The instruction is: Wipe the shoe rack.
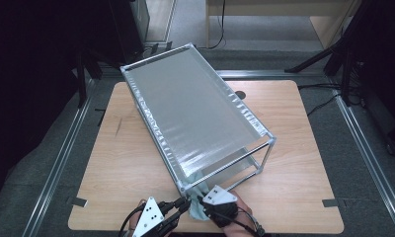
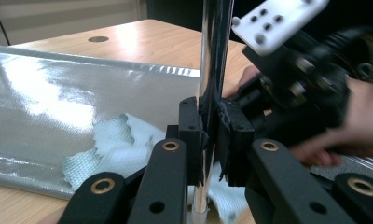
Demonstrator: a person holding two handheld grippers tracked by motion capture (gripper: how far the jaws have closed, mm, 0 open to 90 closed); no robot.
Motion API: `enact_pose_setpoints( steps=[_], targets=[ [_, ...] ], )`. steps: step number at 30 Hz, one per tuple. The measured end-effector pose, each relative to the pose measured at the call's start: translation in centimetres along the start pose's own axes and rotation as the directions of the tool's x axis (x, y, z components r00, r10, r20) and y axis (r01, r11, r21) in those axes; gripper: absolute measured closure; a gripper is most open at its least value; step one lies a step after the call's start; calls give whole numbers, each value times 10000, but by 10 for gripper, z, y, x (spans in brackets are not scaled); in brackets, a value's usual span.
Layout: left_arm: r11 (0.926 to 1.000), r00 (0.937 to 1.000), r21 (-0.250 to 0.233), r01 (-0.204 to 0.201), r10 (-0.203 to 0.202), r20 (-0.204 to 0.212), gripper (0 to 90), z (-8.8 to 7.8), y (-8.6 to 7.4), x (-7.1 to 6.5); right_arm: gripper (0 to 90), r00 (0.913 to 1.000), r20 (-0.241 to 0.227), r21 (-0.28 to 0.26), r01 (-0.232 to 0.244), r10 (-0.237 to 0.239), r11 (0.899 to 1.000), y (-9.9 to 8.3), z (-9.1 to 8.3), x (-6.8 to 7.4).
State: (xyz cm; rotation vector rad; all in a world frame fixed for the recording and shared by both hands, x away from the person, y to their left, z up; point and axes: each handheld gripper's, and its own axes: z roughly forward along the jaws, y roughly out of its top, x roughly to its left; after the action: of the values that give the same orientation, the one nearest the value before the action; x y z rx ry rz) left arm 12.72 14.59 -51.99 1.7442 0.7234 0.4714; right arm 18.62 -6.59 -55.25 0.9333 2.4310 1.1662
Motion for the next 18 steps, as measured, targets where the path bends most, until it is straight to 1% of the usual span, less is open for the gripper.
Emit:
enact_pose_setpoints(
  steps=[2, 4, 5, 6, 7, 8, 9, 10, 12, 13, 14, 15, 16, 17, 18],
  targets=[
    [10000, 10000, 10, -22, 22, 12, 817, 0, 0, 0, 814, 9994, 244, -4, -226, 226, 9997, -2, -2, -16],
    [10000, 10000, 15, -11, 11, 11, 818, 0, 0, 0, 814, 9967, 653, 0, -487, 486, 9988, -5, -6, -35],
    [10000, 10000, 18, -12, 12, 7, 817, 0, 0, 0, 810, 9887, 1333, -28, -687, 684, 9976, -8, -12, -52],
    [10000, 10000, 18, -9, 9, 6, 817, 0, 0, 0, 810, 9887, 1333, -28, -687, 684, 9976, -8, -12, -52],
    [10000, 10000, 16, -15, 15, 4, 817, 0, 0, 0, 805, 9833, 1622, -73, -828, 829, 9965, -10, -15, -61],
    [10000, 10000, 12, -21, 21, 8, 817, 0, 0, 0, 803, 9751, 1991, -141, -969, 978, 9952, -13, -19, -71],
    [10000, 10000, 10, -21, 21, 32, 817, 1, 0, -1, 803, 9706, 2200, -194, -963, 982, 9952, -14, -21, -77],
    [10000, 10000, -2, -28, 28, 42, 817, 1, 0, -1, 803, 9625, 2502, -229, -1028, 1052, 9944, -16, -24, -84],
    [10000, 10000, -5, -54, 54, 60, 817, 1, 0, -2, 804, 9439, 3008, -347, -1316, 1359, 9907, -19, -29, -98],
    [10000, 9999, -1, -61, 61, 80, 817, 1, 0, -2, 806, 9349, 3169, -415, -1543, 1594, 9872, -20, -31, -103],
    [10000, 9999, -7, -57, 57, 95, 817, 2, 0, -2, 808, 9283, 3274, -505, -1691, 1762, 9843, -22, -32, -107],
    [10000, 9999, -12, -53, 53, 89, 817, 2, 0, -2, 809, 9248, 3273, -572, -1856, 1940, 9810, -22, -33, -110],
    [10000, 9999, -16, -50, 50, 97, 817, 2, 0, -2, 811, 9230, 3281, -598, -1920, 2009, 9796, -22, -33, -109],
    [10000, 9999, -26, -43, 43, 102, 817, 2, 0, -2, 812, 9208, 3385, -586, -1850, 1939, 9810, -22, -32, -107],
    [10000, 9999, -35, -35, 35, 109, 817, 2, 0, -2, 814, 9209, 3419, -531, -1797, 1870, 9823, -21, -31, -103]
  ],
)
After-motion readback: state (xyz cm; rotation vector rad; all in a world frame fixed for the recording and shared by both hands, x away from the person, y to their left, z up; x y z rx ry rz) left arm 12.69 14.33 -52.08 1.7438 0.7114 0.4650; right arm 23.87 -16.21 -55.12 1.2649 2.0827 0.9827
